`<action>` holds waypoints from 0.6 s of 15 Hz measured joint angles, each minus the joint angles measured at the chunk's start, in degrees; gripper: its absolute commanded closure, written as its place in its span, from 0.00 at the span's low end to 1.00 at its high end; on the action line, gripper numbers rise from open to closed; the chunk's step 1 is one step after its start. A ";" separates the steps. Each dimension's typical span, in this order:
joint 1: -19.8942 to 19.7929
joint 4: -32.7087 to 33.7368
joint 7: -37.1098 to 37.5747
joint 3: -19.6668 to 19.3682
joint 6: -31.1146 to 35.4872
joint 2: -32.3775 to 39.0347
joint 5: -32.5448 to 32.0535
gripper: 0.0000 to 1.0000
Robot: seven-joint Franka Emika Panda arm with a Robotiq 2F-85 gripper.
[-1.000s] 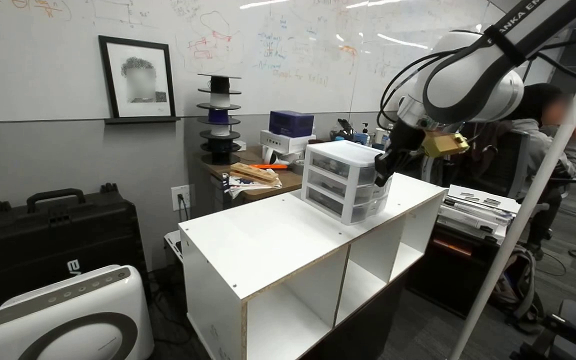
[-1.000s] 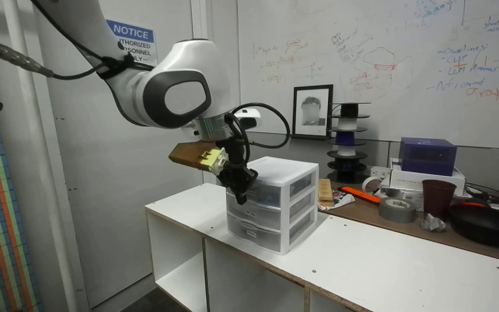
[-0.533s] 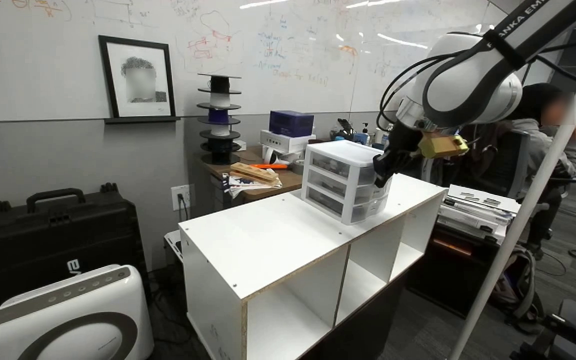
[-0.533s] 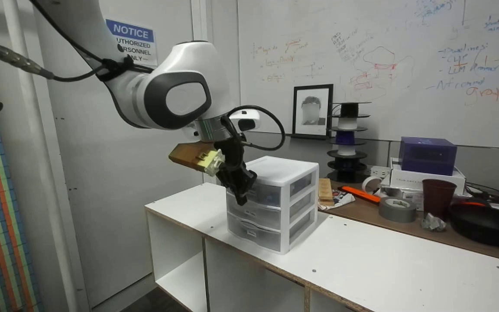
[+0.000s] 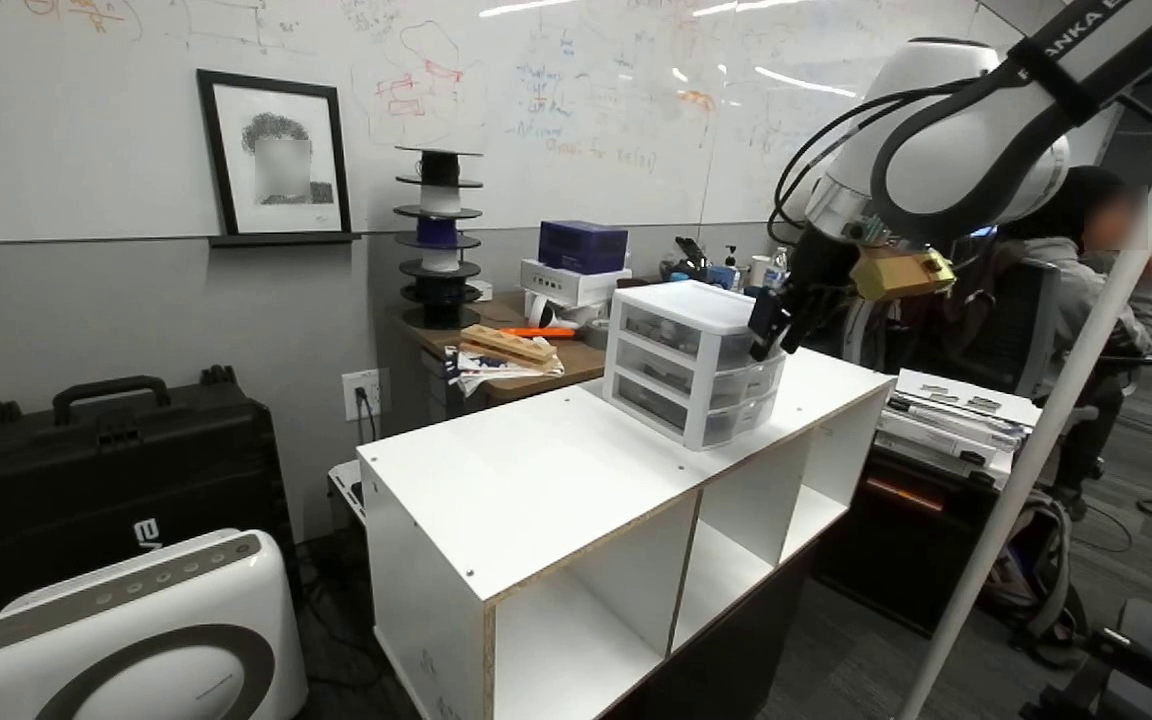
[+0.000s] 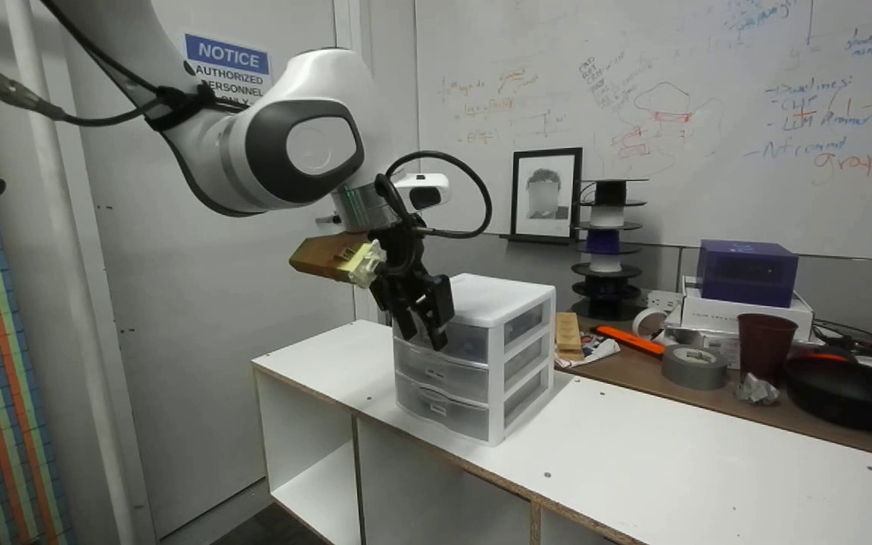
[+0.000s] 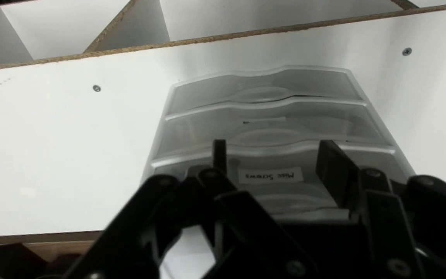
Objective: Put the objects in the top drawer of the cabinet and close it
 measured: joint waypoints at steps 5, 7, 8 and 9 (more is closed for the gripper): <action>2.62 -4.75 7.45 0.88 -3.11 -6.24 -5.46 0.00; 2.87 -7.50 8.47 2.31 -5.91 -9.02 -5.48 0.00; 2.89 -8.84 9.05 3.18 -7.51 -10.41 -5.45 0.00; 2.89 -10.08 9.31 3.93 -9.00 -11.71 -5.00 0.00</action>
